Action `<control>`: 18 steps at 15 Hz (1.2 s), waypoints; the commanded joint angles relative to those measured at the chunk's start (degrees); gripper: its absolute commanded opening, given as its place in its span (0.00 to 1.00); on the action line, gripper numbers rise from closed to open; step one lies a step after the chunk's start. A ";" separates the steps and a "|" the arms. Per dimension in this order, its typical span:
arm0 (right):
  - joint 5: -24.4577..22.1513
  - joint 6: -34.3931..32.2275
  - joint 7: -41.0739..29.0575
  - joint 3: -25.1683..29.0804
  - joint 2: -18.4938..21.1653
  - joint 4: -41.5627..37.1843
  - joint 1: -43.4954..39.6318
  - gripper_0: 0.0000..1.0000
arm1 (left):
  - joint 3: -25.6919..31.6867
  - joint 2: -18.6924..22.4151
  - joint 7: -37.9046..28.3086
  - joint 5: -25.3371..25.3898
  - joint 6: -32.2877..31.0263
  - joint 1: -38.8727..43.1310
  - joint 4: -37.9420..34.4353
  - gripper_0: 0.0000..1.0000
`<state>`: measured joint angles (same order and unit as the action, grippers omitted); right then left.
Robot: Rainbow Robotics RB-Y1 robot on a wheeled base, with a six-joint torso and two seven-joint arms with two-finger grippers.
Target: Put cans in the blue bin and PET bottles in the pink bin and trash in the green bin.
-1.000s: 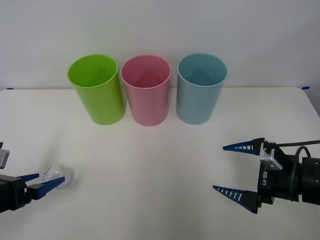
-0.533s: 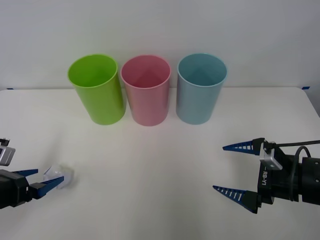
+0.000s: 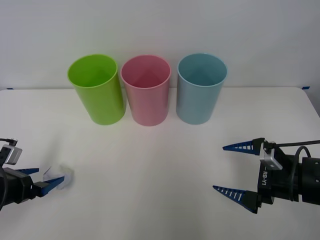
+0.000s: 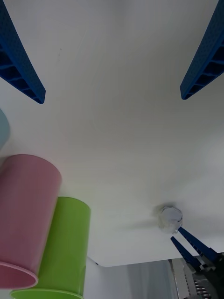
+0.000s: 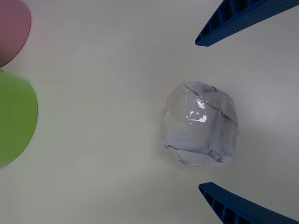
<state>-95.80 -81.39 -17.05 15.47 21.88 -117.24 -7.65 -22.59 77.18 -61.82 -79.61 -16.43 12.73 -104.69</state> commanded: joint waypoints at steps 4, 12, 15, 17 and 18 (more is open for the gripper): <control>0.00 0.00 0.00 0.00 0.00 0.00 0.00 1.00 | -3.60 -1.42 0.21 -0.02 0.61 -2.97 3.17 1.00; 0.00 0.00 0.00 0.00 0.00 0.00 0.00 1.00 | -7.64 -4.32 0.47 -0.72 1.05 -7.63 7.30 1.00; 0.00 0.00 0.00 0.00 0.00 0.00 0.00 1.00 | -7.64 -5.90 0.56 -1.60 1.05 -8.68 8.62 1.00; 0.00 0.00 0.00 0.00 0.00 0.00 0.00 1.00 | -8.61 -7.13 0.65 -2.39 0.96 -10.18 9.94 1.00; 0.00 0.00 0.00 0.00 0.00 0.00 0.00 1.00 | -9.93 -7.13 0.56 -2.39 0.96 -11.41 10.55 1.00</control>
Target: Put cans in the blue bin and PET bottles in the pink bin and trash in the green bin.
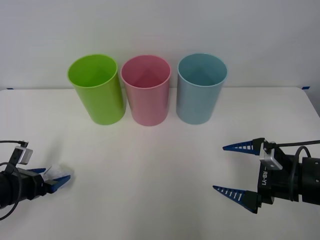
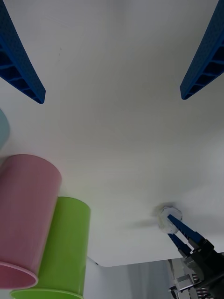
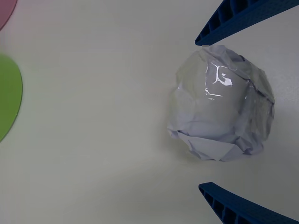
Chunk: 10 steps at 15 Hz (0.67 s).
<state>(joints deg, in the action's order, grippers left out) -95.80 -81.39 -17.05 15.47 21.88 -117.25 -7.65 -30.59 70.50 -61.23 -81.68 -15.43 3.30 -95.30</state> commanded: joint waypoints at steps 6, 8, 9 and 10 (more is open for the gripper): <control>0.00 0.00 0.00 0.00 0.00 0.00 0.00 1.00 | -3.51 -0.81 -0.29 0.11 -0.04 -3.04 1.96 1.00; 0.00 0.00 0.00 0.00 0.00 0.00 0.00 1.00 | -3.51 -1.16 -0.38 0.03 -0.04 -3.04 1.87 0.83; 0.00 0.00 0.00 0.00 0.00 0.00 0.00 1.00 | -3.51 -1.60 -0.46 -0.15 -0.04 -3.04 2.04 0.39; 0.00 0.00 0.00 0.00 0.00 0.00 0.00 1.00 | -3.60 -1.86 -0.64 -0.15 0.13 -3.04 2.13 0.09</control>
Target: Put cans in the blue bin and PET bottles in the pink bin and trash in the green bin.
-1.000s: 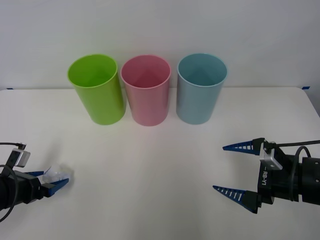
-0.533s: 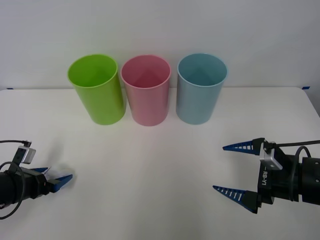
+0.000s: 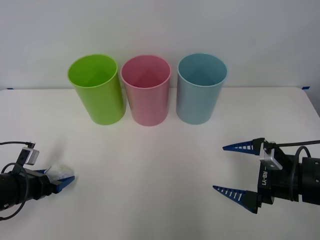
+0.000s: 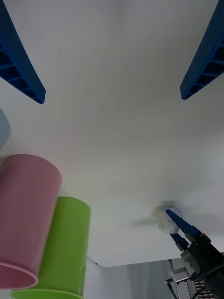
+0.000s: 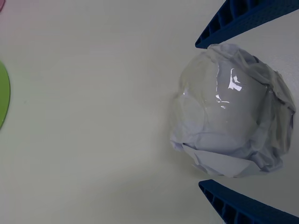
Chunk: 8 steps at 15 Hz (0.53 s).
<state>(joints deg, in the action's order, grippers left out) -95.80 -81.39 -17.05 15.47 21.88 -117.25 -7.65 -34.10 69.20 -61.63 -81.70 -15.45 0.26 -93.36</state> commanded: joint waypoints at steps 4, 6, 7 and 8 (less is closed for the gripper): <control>0.00 0.00 0.00 0.00 0.00 0.00 0.00 1.00 | 0.00 -1.26 0.46 -0.39 0.42 0.01 0.28 0.00; 0.00 0.00 0.00 0.00 0.00 0.00 0.00 1.00 | -0.09 -1.43 0.72 -0.57 0.59 0.01 0.28 0.00; 0.00 0.00 0.00 0.00 0.00 0.00 0.00 1.00 | -0.09 -1.43 0.81 -0.57 0.59 0.09 0.28 0.00; 0.00 0.00 0.00 0.00 0.00 0.00 0.00 1.00 | -0.09 -1.43 0.98 -0.48 0.59 0.09 0.28 0.00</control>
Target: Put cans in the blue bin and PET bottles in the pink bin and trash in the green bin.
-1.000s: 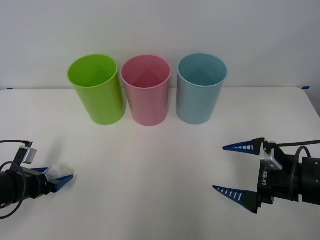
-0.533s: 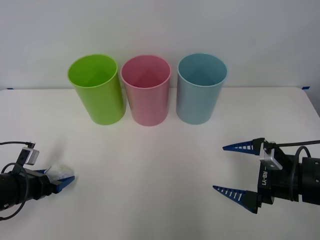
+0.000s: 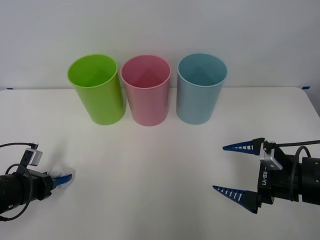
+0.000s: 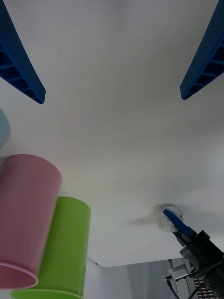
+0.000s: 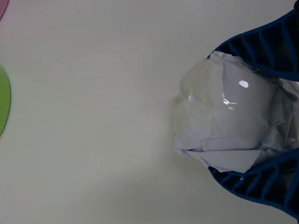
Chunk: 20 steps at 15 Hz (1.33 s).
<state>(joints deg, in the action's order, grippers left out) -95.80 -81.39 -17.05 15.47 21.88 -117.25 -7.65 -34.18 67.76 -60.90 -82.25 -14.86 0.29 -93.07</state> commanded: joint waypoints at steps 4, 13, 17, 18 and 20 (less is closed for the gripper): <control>0.00 0.00 0.00 0.00 0.00 0.00 0.00 1.00 | 0.96 -0.26 3.68 5.87 0.19 0.06 -0.09 0.00; 0.00 0.00 0.00 0.00 0.00 0.00 0.00 1.00 | 14.67 -6.33 17.30 10.44 -0.52 4.90 -2.99 0.00; 0.00 0.00 0.00 0.00 0.00 0.00 0.00 1.00 | 23.19 -10.46 22.05 14.22 -9.04 7.36 -5.89 0.00; 0.00 0.00 0.00 0.00 0.00 0.00 0.00 1.00 | 23.98 -10.64 23.81 16.68 -10.10 7.27 -5.98 0.00; 0.00 0.00 0.00 0.00 0.00 0.00 0.00 1.00 | 25.39 -10.64 26.88 20.20 -10.10 7.36 -6.68 0.00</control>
<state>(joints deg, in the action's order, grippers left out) -95.80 -81.39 -17.05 15.47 21.88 -117.25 -7.65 -9.39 57.13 -35.05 -63.29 -24.92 7.63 -99.52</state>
